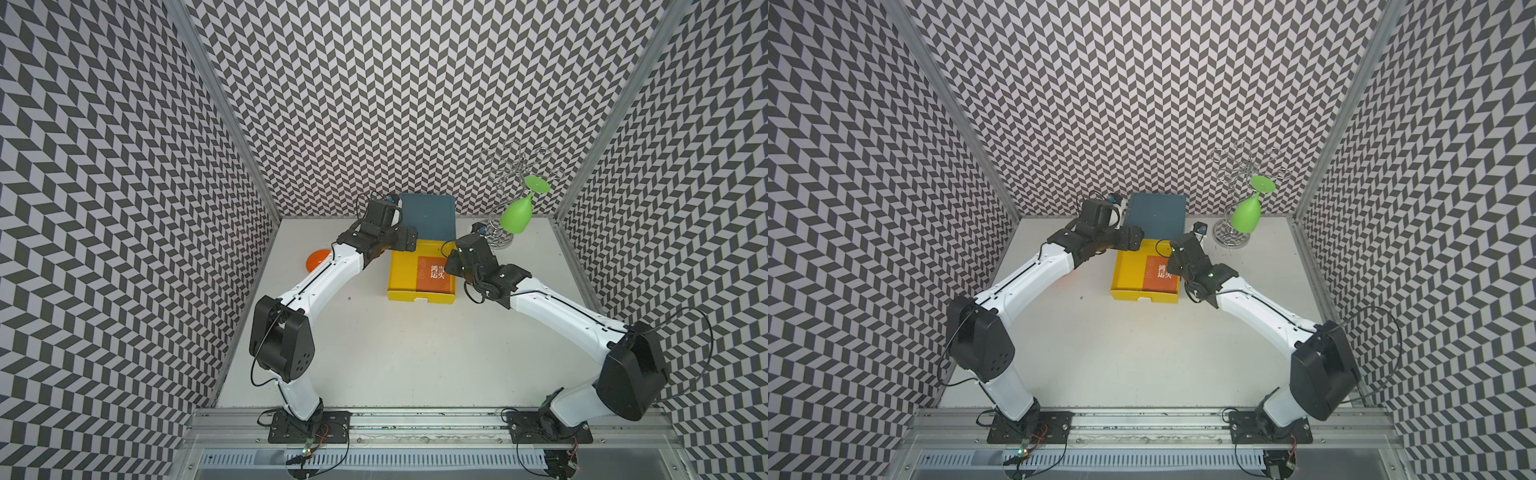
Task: Take the postcards out of the drawer
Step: Adjust the drawer in the storage box.
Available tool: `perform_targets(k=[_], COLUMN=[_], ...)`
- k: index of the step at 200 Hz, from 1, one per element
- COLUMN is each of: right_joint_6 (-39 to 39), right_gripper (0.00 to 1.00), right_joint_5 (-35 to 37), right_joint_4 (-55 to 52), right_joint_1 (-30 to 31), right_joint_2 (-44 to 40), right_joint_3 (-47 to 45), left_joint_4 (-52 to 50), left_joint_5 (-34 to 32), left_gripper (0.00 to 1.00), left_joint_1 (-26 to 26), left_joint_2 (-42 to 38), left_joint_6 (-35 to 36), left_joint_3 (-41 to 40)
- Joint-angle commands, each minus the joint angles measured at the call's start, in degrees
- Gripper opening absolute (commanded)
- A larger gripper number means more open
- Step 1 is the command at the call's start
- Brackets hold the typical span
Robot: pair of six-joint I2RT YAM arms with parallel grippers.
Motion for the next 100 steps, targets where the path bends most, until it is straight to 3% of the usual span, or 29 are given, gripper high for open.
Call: perform_targets(k=[1,100], right_joint_6=[1.0,0.8], right_gripper=[0.00,0.00], right_joint_5=[0.7,-0.8], right_joint_4=[5.2,5.8], right_joint_1=[-1.1,-1.5], right_joint_2=[0.5,1.9], right_joint_3=[3.0,2.4], left_joint_4=[-4.5,-4.3], left_joint_5=[0.8,2.5], left_gripper=[0.99,0.99], left_joint_1=[0.0,0.0], left_joint_2=[-0.1,-1.0], left_joint_6=[1.2,0.1], left_joint_3=[-2.2,-2.5])
